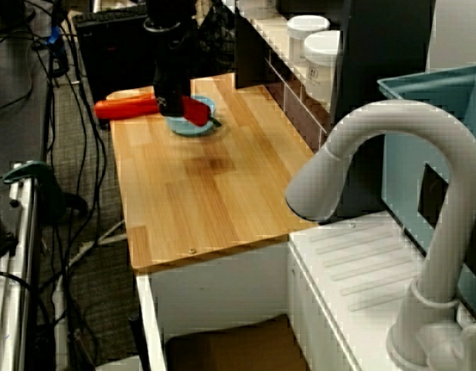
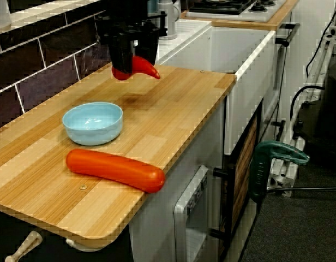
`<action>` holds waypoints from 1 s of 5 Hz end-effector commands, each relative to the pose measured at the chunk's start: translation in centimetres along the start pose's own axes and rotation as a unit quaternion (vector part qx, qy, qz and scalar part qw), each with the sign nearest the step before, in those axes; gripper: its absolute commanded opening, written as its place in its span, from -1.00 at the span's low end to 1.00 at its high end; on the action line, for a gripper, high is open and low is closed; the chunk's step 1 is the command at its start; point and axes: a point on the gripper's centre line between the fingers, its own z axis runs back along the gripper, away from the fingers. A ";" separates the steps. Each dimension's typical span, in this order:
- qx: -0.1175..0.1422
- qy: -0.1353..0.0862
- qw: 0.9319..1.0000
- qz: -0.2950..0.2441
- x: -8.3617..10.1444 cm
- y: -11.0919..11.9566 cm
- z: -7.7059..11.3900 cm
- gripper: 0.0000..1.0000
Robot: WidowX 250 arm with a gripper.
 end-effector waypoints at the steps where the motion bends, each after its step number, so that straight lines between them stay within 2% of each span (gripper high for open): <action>1: 0.018 -0.010 1.000 0.004 1.5 -1.5 -0.5 -1.00; 2: 0.010 -0.006 1.000 0.003 2.1 -2.8 -0.8 -1.00; 4: 0.013 -0.001 1.000 -0.010 2.8 -5.2 -1.8 -1.00; 5: 0.012 0.010 1.000 -0.015 3.1 -5.9 -3.1 -1.00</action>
